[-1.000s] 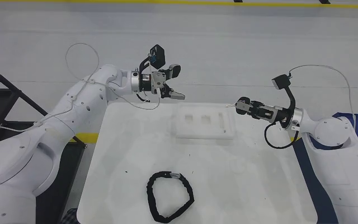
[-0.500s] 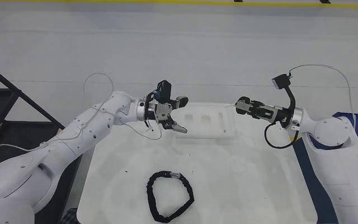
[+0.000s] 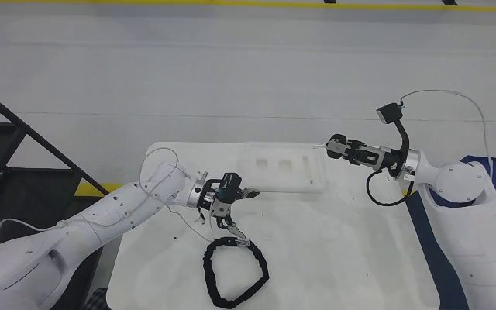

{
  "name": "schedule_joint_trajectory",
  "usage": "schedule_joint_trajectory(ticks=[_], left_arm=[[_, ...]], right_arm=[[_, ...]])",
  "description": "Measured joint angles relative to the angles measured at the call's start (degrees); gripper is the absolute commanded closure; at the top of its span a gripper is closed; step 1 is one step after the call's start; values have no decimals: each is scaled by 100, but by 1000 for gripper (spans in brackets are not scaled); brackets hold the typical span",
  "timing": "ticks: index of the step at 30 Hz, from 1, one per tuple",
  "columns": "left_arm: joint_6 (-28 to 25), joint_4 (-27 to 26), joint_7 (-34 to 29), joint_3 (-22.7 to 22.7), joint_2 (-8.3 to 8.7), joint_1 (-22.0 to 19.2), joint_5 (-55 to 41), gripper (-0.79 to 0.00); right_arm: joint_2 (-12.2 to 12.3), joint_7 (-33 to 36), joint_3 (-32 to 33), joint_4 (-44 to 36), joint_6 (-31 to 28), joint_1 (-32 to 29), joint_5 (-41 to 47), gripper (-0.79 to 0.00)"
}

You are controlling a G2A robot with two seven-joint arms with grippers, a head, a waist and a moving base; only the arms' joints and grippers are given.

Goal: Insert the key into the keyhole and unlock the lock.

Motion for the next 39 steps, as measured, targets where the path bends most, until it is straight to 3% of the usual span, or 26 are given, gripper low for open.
schedule_joint_trajectory(ticks=[12,27,33,39], left_arm=[[0,127,-1522,42,-98,115,-386,-785],[9,134,-1507,36,-97,123,-394,-785],[581,174,-1662,-111,-76,594,-844,-785],[1088,40,-1416,-160,19,1145,-431,-785]], right_arm=[[0,0,0,0,0,0,0,0],[0,0,0,0,0,0,0,0],[0,0,0,0,0,0,0,0],[0,0,0,0,0,0,0,0]])
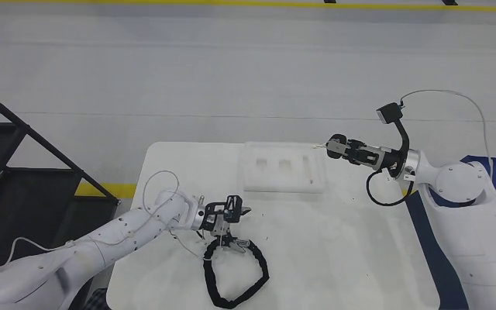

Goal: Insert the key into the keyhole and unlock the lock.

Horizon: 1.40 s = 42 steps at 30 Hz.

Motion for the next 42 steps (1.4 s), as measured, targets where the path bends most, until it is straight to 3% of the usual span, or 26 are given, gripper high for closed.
schedule_joint_trajectory(ticks=[4,8,17,21,27,30,42], left_arm=[[291,47,314,-43,52,229,521,-785],[251,122,392,-76,41,324,811,-785],[-3,357,409,-124,-135,393,1156,-785],[90,486,449,-160,-204,422,1390,-508],[276,555,570,-235,-263,520,1623,-240],[315,592,651,-282,-280,562,1701,0],[223,712,979,-610,-286,644,1659,0]], right_arm=[[0,0,0,0,0,0,0,0],[0,0,0,0,0,0,0,0],[0,0,0,0,0,0,0,0],[0,0,0,0,0,0,0,0],[0,0,0,0,0,0,0,0],[0,0,0,0,0,0,0,0],[0,0,0,0,0,0,0,0]])
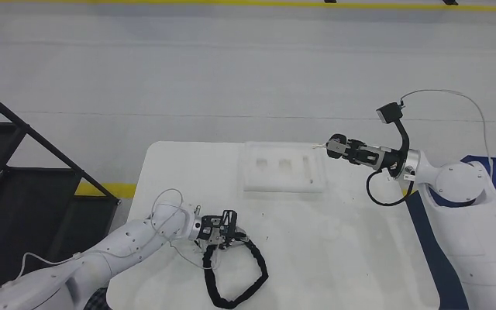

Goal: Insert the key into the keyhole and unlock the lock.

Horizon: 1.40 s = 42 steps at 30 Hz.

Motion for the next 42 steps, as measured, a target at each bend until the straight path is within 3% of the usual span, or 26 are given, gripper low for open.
schedule_joint_trajectory(ticks=[7,14,22,32,42], left_arm=[[-358,-360,290,-381,164,-11,-160,0],[-854,-1007,144,-959,382,-77,-607,0],[-1235,-1664,-377,-1588,535,-112,-1335,0],[-1280,-2172,-768,-2057,535,-116,-1982,0],[-884,-2387,-444,-2077,313,-105,-1767,0]], right_arm=[[0,0,0,0,0,0,0,0],[0,-2,-13,-17,4,-12,-14,0],[31,576,-244,-340,885,-82,59,0],[78,912,-355,-1096,1559,-160,49,0],[120,977,-289,-1500,1746,-162,126,0]])
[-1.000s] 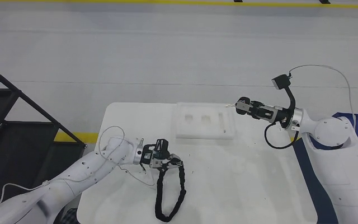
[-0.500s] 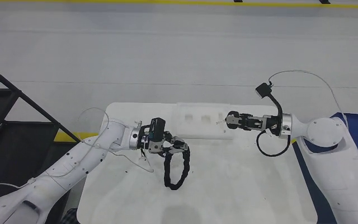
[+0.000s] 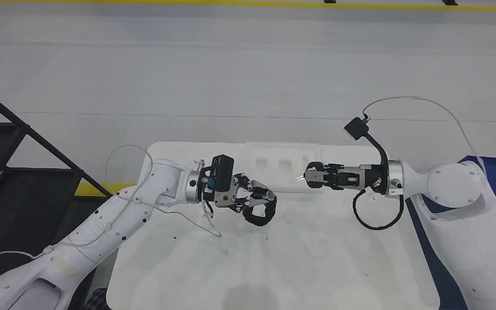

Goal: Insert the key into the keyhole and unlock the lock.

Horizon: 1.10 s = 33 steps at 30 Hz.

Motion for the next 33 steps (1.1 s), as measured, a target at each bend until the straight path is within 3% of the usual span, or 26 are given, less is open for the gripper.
schedule_joint_trajectory(ticks=[17,20,26,33], left_arm=[[29,-1,34,4,-10,-4,39,0],[86,-43,51,6,-26,57,-26,0],[423,-22,-18,82,-177,149,-132,0],[951,149,118,379,-483,167,-88,0]], right_arm=[[0,-16,-4,-15,0,-6,-16,0],[27,90,-74,-292,120,34,-419,0],[81,405,-91,-918,594,251,-920,0],[142,442,-64,-1556,955,324,-1523,0]])
